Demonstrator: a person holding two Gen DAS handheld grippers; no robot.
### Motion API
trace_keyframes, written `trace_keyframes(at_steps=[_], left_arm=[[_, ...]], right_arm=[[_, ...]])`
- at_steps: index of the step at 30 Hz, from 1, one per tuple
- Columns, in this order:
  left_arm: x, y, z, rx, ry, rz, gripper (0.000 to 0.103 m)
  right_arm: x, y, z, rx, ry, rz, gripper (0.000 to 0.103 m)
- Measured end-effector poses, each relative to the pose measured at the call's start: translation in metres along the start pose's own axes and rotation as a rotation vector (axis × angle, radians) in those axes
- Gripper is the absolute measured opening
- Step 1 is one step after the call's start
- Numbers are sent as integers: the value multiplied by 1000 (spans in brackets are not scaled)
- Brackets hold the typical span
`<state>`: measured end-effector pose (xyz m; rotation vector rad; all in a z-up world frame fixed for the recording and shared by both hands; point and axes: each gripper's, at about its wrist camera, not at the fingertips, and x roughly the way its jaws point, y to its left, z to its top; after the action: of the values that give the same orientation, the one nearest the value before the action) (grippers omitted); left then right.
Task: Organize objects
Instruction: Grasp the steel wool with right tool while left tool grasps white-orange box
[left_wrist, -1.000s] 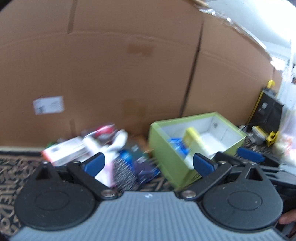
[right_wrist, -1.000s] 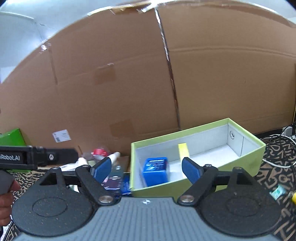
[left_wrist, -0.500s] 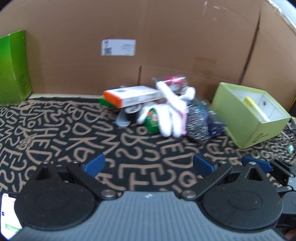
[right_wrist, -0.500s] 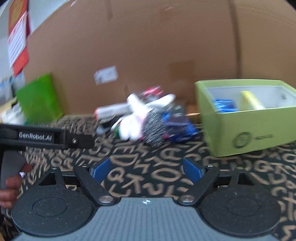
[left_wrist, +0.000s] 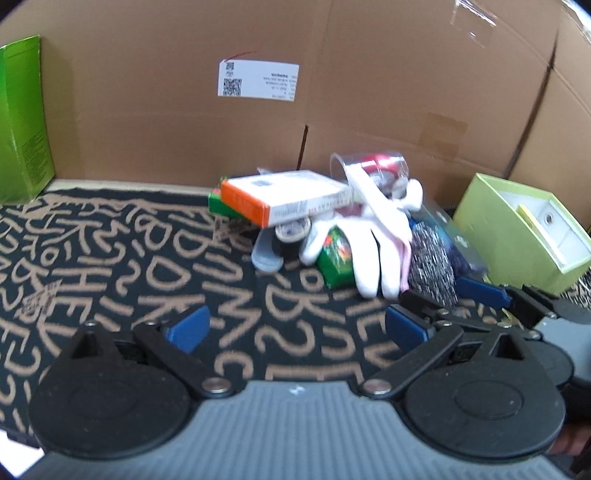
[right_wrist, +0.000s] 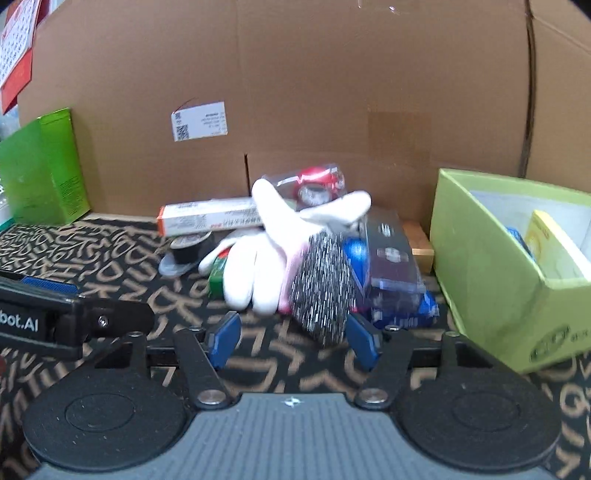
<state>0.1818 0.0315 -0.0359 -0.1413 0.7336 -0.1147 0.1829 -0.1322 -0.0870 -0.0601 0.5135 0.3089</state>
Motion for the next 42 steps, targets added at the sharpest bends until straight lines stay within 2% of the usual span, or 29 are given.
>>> trace_keyframes(at_steps=[2,3,6,7,11,13,14,17,21,22,27,29,31,32,33,34,35,38,40,42], left_arm=[[7,1,10,-14,-9,8,103],[10,1,16,-24,-17,16,103],[24,4,36,-31,-47,42,103],[30,5,44,-27,-57,59,103],[62,8,74,40,-43,49,103],[81,11,89,97,4,-16,103],[91,10,95,128,36,-22,103],[113,5,102,233,94,7,103],[116,-11,90,378,87,63,103],[115,-14,85,389,69,71,101],[94,-24,66,389,27,61,75],[82,-25,58,334,59,6,61],[70,-25,48,276,103,-95,50],[66,-25,43,255,128,-142,51],[61,-27,39,242,136,-157,52],[55,-30,35,248,122,-152,59],[49,-32,34,254,92,-131,75],[39,-30,47,276,-56,-24,99],[48,-27,62,286,-108,7,103],[65,-22,76,277,-65,-26,103]], right_arm=[[10,0,5,-12,0,-20,66],[16,-1,7,-13,5,-29,62],[26,-5,8,-11,16,-68,41],[23,-8,7,0,10,-57,36],[5,-17,3,26,0,-19,32],[-6,-20,-1,28,-2,3,32],[-12,-20,-3,29,-3,14,32],[-26,-21,-6,36,-7,42,32],[-36,-21,-8,49,-17,57,32],[-37,-20,-8,52,-17,59,32],[-45,-14,-9,51,-11,77,32],[-50,-12,-11,50,-4,81,32],[-56,-13,-13,60,7,91,32],[-60,-15,-15,66,13,97,32],[-63,-16,-17,70,21,103,32],[-66,-18,-19,70,27,104,32],[-69,-19,-21,68,31,101,32],[-73,-21,-24,66,38,85,33],[-73,-23,-25,75,45,80,33],[-74,-22,-25,80,43,81,33]])
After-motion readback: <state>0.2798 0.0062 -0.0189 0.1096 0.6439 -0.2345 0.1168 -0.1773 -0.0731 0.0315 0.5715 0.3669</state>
